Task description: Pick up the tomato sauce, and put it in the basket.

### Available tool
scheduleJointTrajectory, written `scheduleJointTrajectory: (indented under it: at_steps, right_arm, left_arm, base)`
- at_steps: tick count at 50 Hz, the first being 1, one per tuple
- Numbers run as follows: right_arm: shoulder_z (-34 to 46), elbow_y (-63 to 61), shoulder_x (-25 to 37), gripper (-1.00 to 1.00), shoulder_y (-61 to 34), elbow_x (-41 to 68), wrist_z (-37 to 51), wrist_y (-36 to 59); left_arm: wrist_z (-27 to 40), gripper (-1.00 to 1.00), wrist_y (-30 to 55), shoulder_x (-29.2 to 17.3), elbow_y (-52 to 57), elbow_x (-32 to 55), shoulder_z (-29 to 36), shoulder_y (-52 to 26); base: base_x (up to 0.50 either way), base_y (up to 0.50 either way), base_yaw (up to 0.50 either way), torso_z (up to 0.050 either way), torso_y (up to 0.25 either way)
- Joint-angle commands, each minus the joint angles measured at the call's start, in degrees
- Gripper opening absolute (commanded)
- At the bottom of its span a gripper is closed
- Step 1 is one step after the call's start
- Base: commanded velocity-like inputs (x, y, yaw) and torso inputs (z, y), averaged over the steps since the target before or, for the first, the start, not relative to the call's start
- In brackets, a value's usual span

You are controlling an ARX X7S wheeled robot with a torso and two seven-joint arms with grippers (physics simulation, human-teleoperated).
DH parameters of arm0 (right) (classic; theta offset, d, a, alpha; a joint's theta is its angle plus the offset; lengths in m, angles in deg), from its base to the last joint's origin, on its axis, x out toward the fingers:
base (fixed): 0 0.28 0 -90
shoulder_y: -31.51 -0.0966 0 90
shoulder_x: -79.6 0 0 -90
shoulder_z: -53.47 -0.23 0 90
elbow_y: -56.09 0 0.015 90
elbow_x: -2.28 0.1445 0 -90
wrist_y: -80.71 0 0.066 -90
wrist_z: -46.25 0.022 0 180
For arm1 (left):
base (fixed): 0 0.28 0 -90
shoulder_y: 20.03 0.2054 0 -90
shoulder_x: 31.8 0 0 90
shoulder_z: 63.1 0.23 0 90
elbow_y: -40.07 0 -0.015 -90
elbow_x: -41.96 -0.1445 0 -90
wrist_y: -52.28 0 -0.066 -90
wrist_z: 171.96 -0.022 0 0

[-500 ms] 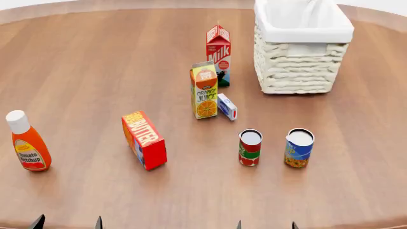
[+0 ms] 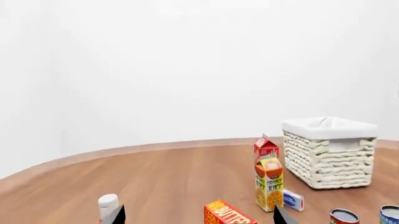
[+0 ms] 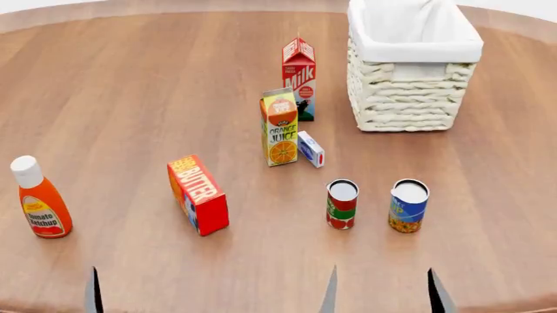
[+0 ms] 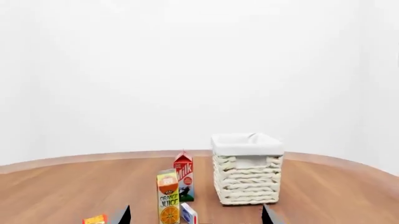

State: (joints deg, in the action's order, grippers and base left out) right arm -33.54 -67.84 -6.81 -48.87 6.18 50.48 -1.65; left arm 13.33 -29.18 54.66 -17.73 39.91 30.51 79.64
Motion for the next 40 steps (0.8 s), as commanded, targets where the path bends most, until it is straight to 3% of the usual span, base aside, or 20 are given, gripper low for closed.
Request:
scheduleJointTrajectory:
  at_steps: [1, 15, 40]
  right_arm:
    - [1.35, -17.36, 1.83, 1.0, 4.96, 1.1, 1.94, 3.46]
    - [1.43, -20.45, 3.55, 1.0, 6.2, 2.53, 2.93, 1.8]
    - [2.79, -19.45, 5.43, 1.0, 5.85, 3.2, 4.72, 1.46]
  left_arm:
    - [2.05, 1.0, 4.03, -1.49, 19.92, -1.01, 1.09, 6.5]
    - [3.3, 1.0, 3.14, -2.93, 22.45, -1.12, 2.44, 7.92]
    - [5.74, 1.0, 3.47, -4.53, 20.75, -1.02, 3.57, 6.95]
  base:
    - [0.0, 0.0, 0.0, 0.0, 0.0]
    - [0.02, 0.0, 0.0, 0.0, 0.0]
    - [0.49, 0.0, 0.0, 0.0, 0.0]
